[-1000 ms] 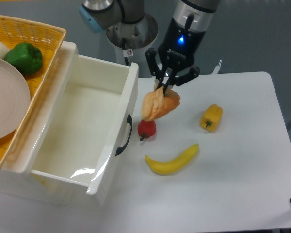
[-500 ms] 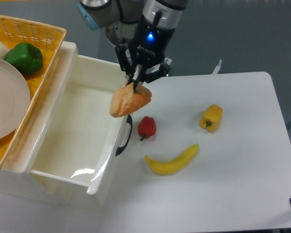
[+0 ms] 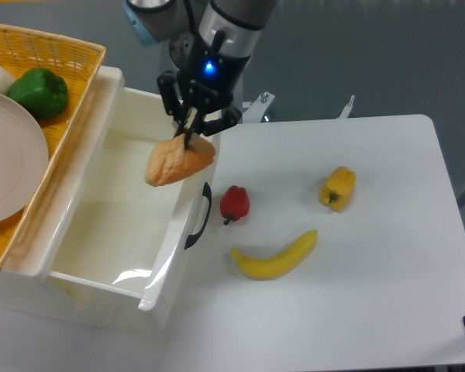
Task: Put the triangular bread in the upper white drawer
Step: 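Lower the bread slice into the drawer and open the gripper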
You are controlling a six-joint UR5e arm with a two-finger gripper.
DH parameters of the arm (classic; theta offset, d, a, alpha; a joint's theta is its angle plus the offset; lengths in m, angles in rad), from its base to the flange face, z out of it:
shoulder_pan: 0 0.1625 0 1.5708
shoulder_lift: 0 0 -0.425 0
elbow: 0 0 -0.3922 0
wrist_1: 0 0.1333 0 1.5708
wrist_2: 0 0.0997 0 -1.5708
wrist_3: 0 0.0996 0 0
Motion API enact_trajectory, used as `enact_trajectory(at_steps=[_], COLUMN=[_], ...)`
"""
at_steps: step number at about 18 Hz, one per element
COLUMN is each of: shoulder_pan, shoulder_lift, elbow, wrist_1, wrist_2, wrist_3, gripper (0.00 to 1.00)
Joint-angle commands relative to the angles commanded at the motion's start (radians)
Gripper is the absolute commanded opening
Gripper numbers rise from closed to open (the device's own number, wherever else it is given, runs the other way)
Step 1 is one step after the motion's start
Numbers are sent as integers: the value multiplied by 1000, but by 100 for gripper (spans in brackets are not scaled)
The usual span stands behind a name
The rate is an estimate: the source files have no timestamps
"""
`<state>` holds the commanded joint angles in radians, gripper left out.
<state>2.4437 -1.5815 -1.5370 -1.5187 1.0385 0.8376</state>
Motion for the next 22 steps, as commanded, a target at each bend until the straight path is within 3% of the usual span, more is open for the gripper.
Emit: enact_trajectory(at_steps=[10, 22], shoulder_pan=[-64, -88], shoulder_lift=[-46, -81], elbow=[0, 0], wrist_1=[3, 5], wrist_2=[-6, -3], wrist_3=[2, 3], gripper=[4, 8])
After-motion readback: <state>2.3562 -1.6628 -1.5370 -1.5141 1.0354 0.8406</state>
